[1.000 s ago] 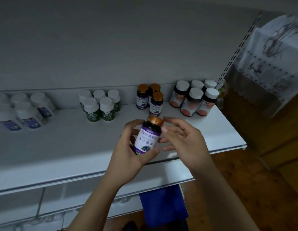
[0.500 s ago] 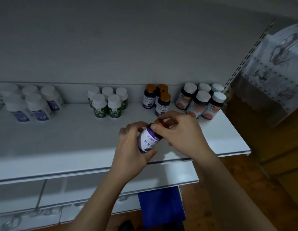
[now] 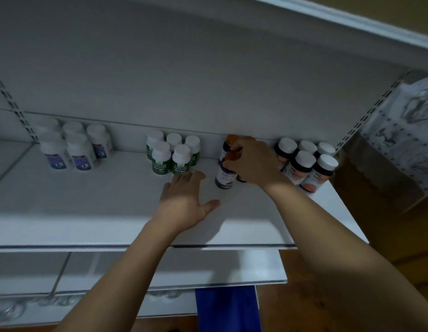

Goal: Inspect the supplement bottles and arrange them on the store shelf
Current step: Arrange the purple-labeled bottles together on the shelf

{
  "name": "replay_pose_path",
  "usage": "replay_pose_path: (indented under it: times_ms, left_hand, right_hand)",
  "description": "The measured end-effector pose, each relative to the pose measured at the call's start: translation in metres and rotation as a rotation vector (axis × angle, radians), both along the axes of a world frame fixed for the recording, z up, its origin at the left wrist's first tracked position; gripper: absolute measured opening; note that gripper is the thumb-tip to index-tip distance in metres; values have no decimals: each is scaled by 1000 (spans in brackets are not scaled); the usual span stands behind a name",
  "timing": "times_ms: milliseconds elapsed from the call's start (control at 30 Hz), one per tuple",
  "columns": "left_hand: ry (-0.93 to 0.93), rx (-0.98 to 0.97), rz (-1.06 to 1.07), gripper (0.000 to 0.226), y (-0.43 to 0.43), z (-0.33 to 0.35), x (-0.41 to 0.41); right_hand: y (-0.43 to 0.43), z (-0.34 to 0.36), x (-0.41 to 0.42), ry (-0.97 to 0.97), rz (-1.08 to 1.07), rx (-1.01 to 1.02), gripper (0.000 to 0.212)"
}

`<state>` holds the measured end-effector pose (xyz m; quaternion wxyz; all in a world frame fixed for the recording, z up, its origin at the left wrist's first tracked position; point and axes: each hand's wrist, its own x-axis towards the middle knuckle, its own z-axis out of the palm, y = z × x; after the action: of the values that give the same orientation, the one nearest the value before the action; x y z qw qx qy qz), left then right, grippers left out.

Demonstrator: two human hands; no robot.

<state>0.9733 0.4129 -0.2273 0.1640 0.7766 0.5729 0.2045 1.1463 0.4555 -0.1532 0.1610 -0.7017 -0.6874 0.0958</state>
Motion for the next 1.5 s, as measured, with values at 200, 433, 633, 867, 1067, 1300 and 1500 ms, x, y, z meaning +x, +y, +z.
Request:
replay_pose_path:
  times_ms: [200,433,633,867,1067,1300,1500]
  left_hand:
    - [100,-75,-39,65,10,13,-3]
    - [100,-64,-58,60,11,23,0]
    - [121,-74,-48,60,12,28,10]
    - [174,-75,-6,61,14,33,33]
    - [226,-64,30,59,17,41,58]
    - [221,-48,81,59,20,47,75]
    - [195,-30,103,60,16,52,83]
  right_hand:
    - [39,-8,5,-147,-70,-35,37]
    - [49,-23,14,-241,-58,-19,25]
    - [49,-20,25,-145,21,31,21]
    - [66,13,87,-23,-75,-27,28]
    - [89,3,93,77,-59,-184,44]
    - [108,-25,81,81,-62,-98,30]
    - [107,-32,90,148,-63,0,30]
